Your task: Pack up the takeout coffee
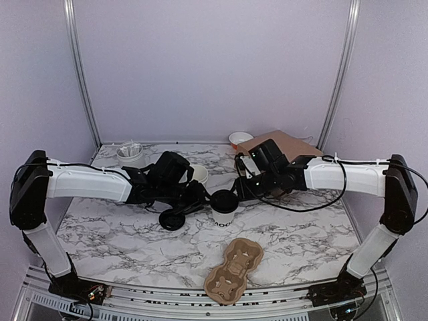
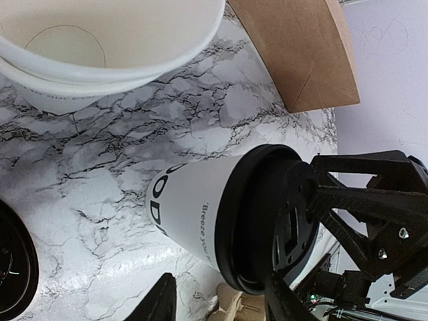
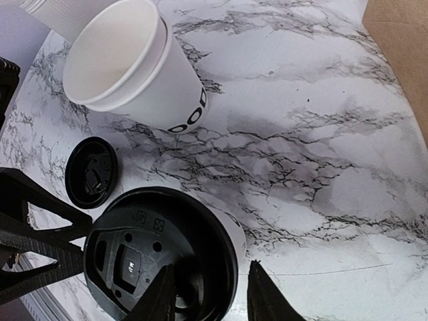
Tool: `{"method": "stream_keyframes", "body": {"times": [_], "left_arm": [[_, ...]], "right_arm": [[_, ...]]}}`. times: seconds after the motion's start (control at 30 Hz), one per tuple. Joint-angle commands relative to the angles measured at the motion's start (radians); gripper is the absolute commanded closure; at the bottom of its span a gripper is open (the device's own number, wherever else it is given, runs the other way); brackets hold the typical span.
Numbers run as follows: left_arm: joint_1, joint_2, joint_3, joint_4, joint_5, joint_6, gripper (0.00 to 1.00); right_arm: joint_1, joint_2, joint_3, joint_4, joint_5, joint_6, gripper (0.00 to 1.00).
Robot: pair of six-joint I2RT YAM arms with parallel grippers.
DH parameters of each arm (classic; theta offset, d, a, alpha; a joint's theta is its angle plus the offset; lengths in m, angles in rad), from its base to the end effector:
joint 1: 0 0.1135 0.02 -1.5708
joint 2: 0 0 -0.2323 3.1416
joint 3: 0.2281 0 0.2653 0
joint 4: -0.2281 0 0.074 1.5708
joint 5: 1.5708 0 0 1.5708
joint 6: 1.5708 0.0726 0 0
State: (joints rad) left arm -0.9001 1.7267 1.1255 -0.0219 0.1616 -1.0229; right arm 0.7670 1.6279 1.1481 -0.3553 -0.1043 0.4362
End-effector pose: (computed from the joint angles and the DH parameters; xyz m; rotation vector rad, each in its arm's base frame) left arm 0.2528 -0.3374 0.1613 -0.0493 2.4790 -1.1566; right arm 0.2743 0.2749 0.1710 -0.4636 2.4704 0.6563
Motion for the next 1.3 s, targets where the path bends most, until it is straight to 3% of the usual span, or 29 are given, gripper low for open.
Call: {"method": "stream_keyframes", "body": {"times": [0.0, 0.63, 1.27], "left_arm": [[0.004, 0.024, -0.003, 0.022, 0.015, 0.003, 0.54], [0.004, 0.077, 0.005, 0.023, 0.001, 0.011, 0.55], [0.004, 0.155, -0.052, -0.105, -0.053, 0.053, 0.62]], "right_arm": [[0.015, 0.008, 0.05, -0.002, 0.021, -0.008, 0.65], [0.028, 0.007, 0.01, 0.023, 0.005, 0.016, 0.67], [0.029, -0.01, -0.11, 0.114, -0.046, 0.074, 0.69]]}}
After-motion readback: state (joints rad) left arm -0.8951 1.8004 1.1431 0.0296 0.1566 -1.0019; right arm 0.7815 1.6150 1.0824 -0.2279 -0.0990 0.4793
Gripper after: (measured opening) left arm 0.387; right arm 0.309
